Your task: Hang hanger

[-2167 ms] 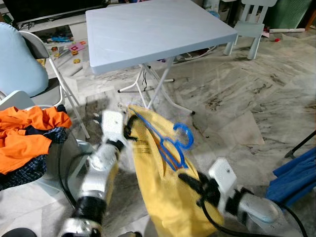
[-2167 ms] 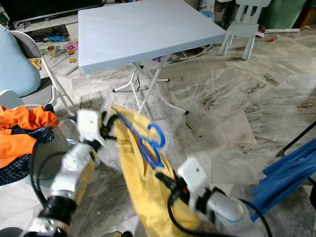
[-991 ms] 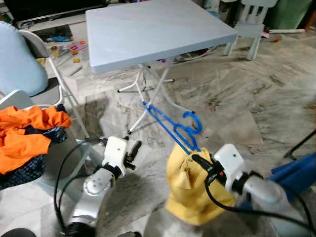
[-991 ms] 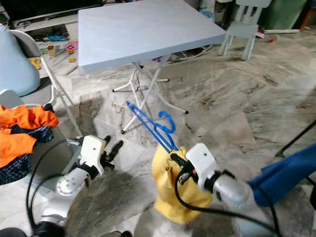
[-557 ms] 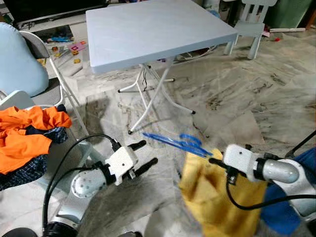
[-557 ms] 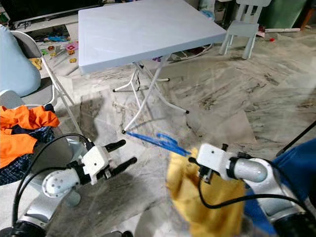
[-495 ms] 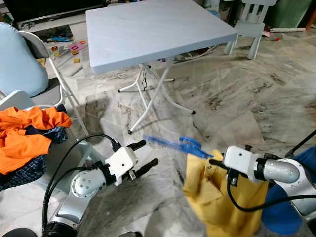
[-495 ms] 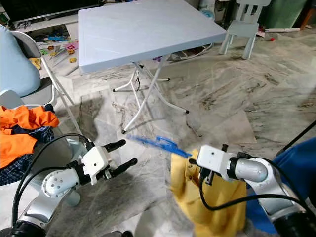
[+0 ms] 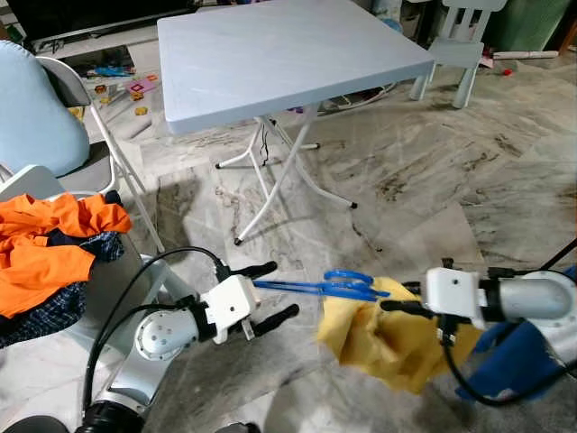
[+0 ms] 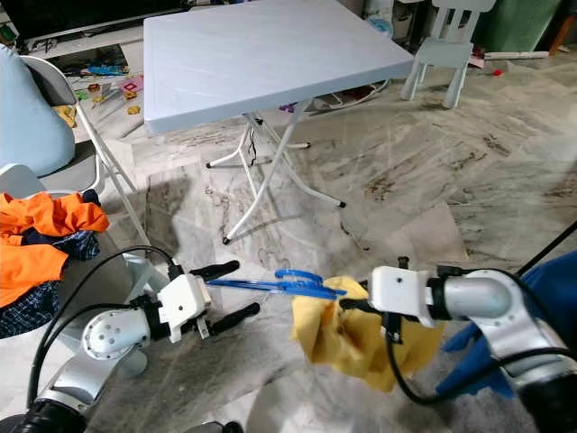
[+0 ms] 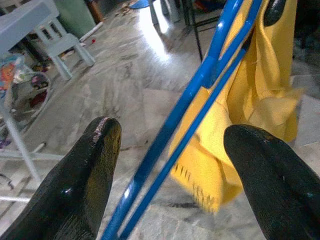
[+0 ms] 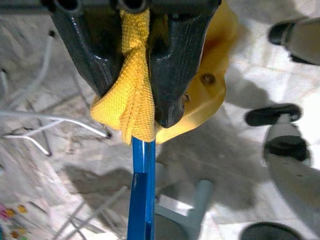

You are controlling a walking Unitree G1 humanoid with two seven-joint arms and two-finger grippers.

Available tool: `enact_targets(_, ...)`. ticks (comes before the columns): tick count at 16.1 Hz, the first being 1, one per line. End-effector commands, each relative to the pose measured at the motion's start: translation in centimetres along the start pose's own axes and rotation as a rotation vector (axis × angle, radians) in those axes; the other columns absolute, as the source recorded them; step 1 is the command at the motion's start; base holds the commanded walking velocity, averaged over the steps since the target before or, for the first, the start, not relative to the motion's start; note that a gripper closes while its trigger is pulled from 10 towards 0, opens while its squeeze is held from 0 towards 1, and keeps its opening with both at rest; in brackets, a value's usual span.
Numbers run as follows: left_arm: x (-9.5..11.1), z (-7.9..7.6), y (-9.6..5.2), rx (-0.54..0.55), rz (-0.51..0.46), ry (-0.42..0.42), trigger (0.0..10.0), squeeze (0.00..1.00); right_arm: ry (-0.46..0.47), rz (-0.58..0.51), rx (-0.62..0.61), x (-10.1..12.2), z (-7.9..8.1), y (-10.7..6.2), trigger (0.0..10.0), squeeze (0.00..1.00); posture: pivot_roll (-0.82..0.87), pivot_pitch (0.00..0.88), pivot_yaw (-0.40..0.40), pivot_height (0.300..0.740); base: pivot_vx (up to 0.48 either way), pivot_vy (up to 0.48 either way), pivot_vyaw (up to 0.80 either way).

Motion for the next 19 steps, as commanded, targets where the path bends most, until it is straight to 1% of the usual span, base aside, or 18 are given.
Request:
enact_targets(1, -0.1, -0.3, 0.2, -0.03, 0.009, -0.011, 10.0, 0.0, -0.017, -0.028, 0.022, 0.7, 0.0, -0.9, 10.0, 0.0, -0.11, 0.09, 0.072, 0.74, 0.0, 0.0, 0.0)
enact_targets(2, -0.1, -0.3, 0.2, -0.03, 0.009, -0.011, 10.0, 0.0, -0.017, -0.028, 0.022, 0.7, 0.0, -0.9, 10.0, 0.0, -0.11, 0.09, 0.072, 0.74, 0.0, 0.0, 0.0)
enact_targets(3, -0.1, -0.8, 0.4, -0.066, 0.001, -0.064, 8.2, 0.0, -0.018, -0.025, 0.051, 0.4, 0.4, -1.5, 10.0, 0.0, -0.12, 0.092, 0.075, 0.74, 0.0, 0.0, 0.0)
enact_targets(4, 0.0, -0.9, 0.5, -0.079, -0.002, -0.087, 3.3, 0.0, -0.02, -0.026, 0.061, 0.4, 0.6, -1.6, 10.0, 0.0, -0.12, 0.092, 0.075, 0.74, 0.0, 0.0, 0.0)
enact_targets(5, 0.0, -1.1, 0.6, -0.092, -0.006, -0.108, 0.0, 0.0, -0.021, -0.028, 0.068, 0.4, 0.7, -1.6, 10.0, 0.0, -0.12, 0.092, 0.075, 0.74, 0.0, 0.0, 0.0)
enact_targets(7, 0.1, -1.5, 0.7, -0.126, -0.005, -0.136, 0.0, 0.0, -0.021, -0.042, 0.083, 0.7, 0.9, -1.4, 10.0, 0.0, -0.12, 0.091, 0.075, 0.74, 0.0, 0.0, 0.0)
enact_targets(9, -0.1, -2.5, 0.8, -0.209, 0.014, -0.165, 0.0, 0.0, -0.026, -0.08, 0.101, 1.5, 0.7, -1.2, 10.0, 0.0, -0.12, 0.09, 0.074, 0.74, 0.0, 0.0, 0.0)
enact_targets(13, -0.2, -2.6, 0.4, -0.261, 0.04, -0.161, 0.0, 0.0, -0.043, -0.122, 0.155, 2.4, 1.2, -1.5, 10.0, 0.0, -0.12, 0.094, 0.078, 0.74, 0.0, 0.0, 0.0)
enact_targets(16, -0.1, -2.5, 0.6, -0.273, 0.042, -0.143, 0.0, 0.0, -0.048, -0.117, 0.181, 2.3, 1.3, -1.6, 10.0, 0.0, -0.13, 0.096, 0.078, 0.74, 0.0, 0.0, 0.0)
enact_targets(19, 0.1, -2.8, 0.7, -0.306, 0.049, -0.124, 0.0, 0.0, -0.066, -0.11, 0.218, 2.3, 1.6, -1.4, 10.0, 0.0, -0.13, 0.097, 0.08, 0.74, 0.0, 0.0, 0.0)
Point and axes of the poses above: a point about 5 cm out from each wrist's last joint towards the gripper, its own y axis pointing out of the wrist towards the gripper, its own x axis along the axis of the wrist's last joint, z = x × y, the point moved 5 cm from there along y, pointing out of the wrist towards the gripper, and after that the axes turned 10 degrees about -y, right-handed, at the moved point
